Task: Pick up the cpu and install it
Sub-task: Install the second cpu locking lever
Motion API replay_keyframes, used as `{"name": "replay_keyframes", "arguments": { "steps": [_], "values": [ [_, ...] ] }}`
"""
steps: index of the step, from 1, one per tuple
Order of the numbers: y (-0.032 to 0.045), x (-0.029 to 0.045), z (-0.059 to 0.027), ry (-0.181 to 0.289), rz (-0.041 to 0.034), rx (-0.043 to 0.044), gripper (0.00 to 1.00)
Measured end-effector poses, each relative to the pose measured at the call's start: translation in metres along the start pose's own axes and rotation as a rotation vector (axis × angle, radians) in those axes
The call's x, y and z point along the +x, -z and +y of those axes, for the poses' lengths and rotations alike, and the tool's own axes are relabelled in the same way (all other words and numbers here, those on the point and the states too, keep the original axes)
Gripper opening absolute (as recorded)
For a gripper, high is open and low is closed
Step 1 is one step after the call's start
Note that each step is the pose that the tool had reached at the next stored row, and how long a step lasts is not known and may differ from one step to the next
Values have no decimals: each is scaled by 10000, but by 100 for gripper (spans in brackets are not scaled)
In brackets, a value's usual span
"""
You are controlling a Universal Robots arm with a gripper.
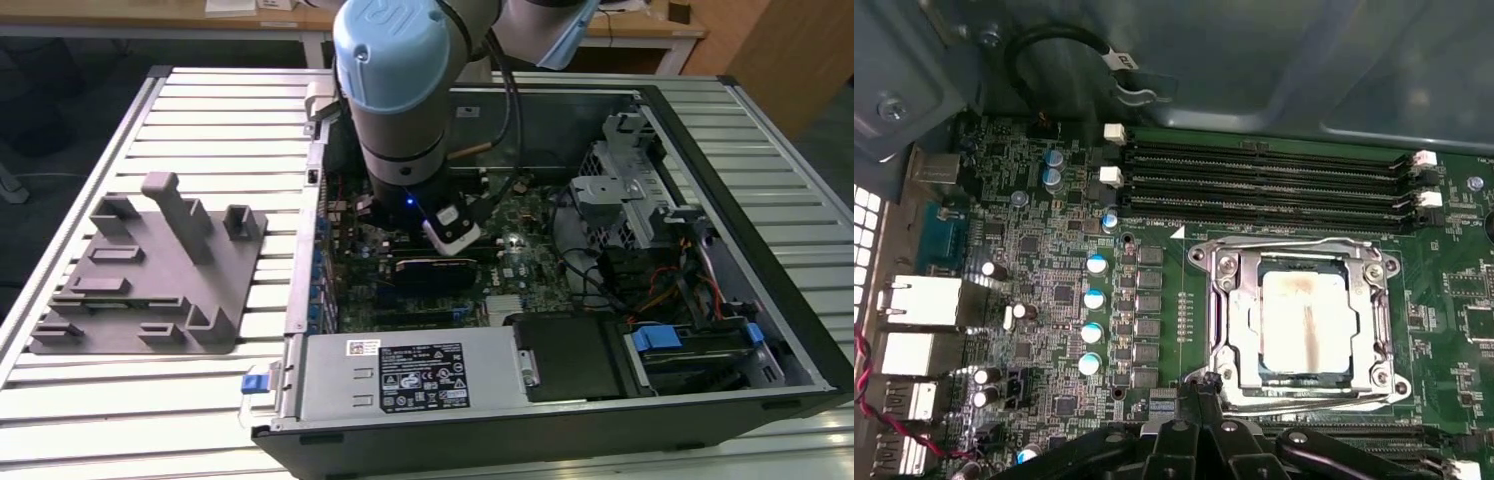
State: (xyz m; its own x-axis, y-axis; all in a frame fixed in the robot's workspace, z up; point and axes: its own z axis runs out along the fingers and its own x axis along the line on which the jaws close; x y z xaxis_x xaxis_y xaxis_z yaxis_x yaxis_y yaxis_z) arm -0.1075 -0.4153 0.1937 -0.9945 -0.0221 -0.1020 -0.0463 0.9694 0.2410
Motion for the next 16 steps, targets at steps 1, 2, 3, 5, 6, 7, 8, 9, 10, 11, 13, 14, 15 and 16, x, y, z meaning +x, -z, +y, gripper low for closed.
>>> {"name": "replay_keyframes", "arguments": {
  "steps": [1, 2, 3, 5, 6, 7, 8, 9, 10, 11, 13, 14, 15, 16],
  "values": [
    [-3, 0, 0, -3, -1, -30, 11],
    [-6, 1, 0, -4, -2, -66, 11],
    [-10, 1, 0, -7, -6, -105, 11],
    [-15, 1, -1, -9, -8, -160, 11],
    [-18, 1, -2, -9, -9, -183, 11],
    [-22, 2, -2, -9, -10, -196, 11],
    [-26, 2, -4, -9, -10, -202, 11],
    [-31, 2, -5, -8, -11, -204, 11],
    [-36, 3, -7, -7, -10, -204, 11],
    [-41, 4, -8, -6, -10, -204, 11],
    [-44, 4, -9, -5, -7, -202, 11],
    [-44, 5, -9, -4, -6, -200, 11],
    [-44, 4, -9, -4, -5, -200, 11],
    [-45, 4, -9, -3, -6, -200, 11]
  ]
}}
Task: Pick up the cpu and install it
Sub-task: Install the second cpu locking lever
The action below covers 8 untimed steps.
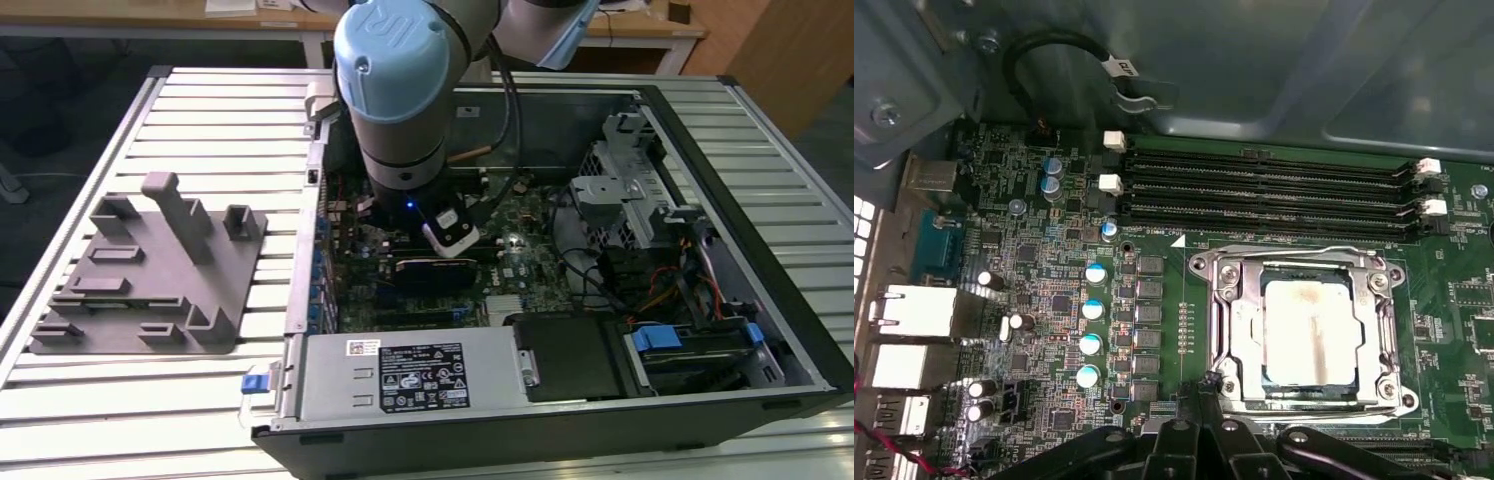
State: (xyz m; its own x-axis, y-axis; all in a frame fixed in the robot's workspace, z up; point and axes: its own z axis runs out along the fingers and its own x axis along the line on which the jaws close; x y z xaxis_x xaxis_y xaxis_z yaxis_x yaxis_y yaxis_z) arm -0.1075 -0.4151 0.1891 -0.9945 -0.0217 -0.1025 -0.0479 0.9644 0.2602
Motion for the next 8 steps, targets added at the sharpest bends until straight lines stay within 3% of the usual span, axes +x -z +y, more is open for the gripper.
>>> {"name": "replay_keyframes", "arguments": {
  "steps": [8],
  "values": [
    [12, -1, 3, 6, 2, 61, 11]
  ]
}}
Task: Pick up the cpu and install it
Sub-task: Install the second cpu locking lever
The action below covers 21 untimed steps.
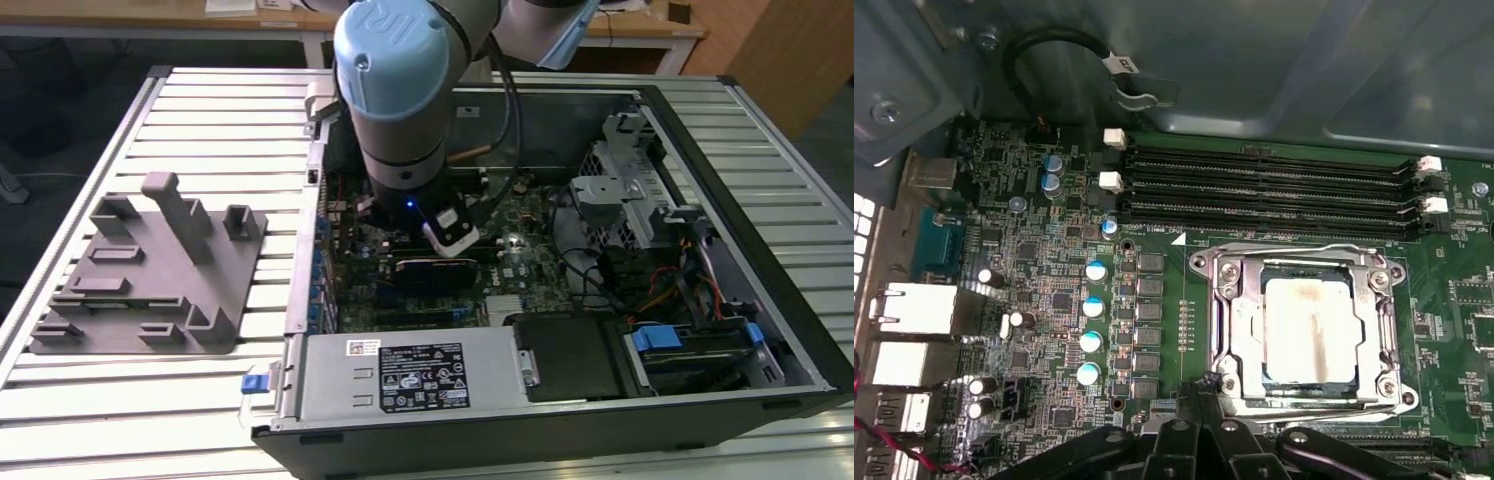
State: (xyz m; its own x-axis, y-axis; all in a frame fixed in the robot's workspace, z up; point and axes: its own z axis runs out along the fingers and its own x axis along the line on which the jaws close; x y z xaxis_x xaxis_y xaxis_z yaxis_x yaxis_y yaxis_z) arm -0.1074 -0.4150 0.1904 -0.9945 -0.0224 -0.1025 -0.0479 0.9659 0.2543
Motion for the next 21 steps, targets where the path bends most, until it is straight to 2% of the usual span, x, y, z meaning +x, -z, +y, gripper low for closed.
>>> {"name": "replay_keyframes", "arguments": {
  "steps": [4, 12, 15, 17, 18, 21],
  "values": [
    [76, -8, 20, -1, 0, -1, 11],
    [320, -34, 85, 0, 0, 0, 11],
    [400, -43, 107, 4, 3, 39, 11],
    [423, -47, 115, 12, 4, 129, 11],
    [427, -47, 118, 19, 10, 236, 11],
    [424, -49, 132, 50, 28, 654, 11]
  ]
}}
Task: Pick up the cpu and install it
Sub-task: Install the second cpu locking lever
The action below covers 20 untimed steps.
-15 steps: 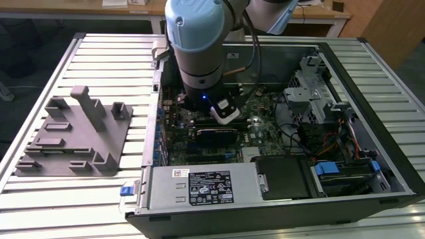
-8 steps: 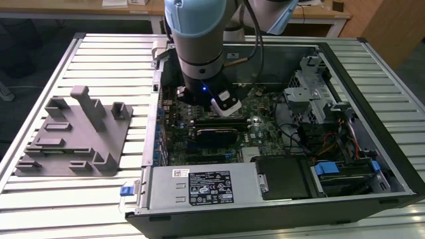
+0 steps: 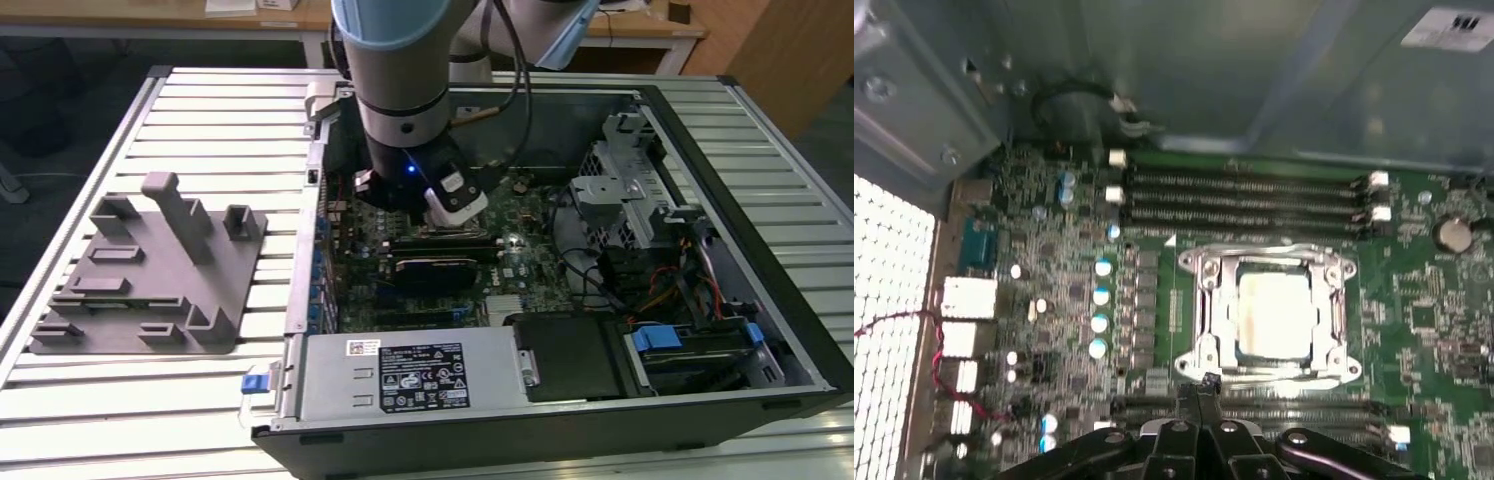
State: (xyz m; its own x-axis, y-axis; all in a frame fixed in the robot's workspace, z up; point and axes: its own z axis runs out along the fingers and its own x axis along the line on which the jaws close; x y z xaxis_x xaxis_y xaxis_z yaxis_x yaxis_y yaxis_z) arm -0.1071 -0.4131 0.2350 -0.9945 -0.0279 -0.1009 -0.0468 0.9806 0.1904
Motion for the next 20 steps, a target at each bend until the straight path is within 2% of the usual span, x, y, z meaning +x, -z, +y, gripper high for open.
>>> {"name": "replay_keyframes", "arguments": {
  "steps": [2, 13, 20],
  "values": [
    [-6, -12, 24, 10, 6, 109, 11],
    [-51, -205, 145, 31, 33, 366, 11],
    [-77, -305, 218, 51, 81, 666, 11]
  ]
}}
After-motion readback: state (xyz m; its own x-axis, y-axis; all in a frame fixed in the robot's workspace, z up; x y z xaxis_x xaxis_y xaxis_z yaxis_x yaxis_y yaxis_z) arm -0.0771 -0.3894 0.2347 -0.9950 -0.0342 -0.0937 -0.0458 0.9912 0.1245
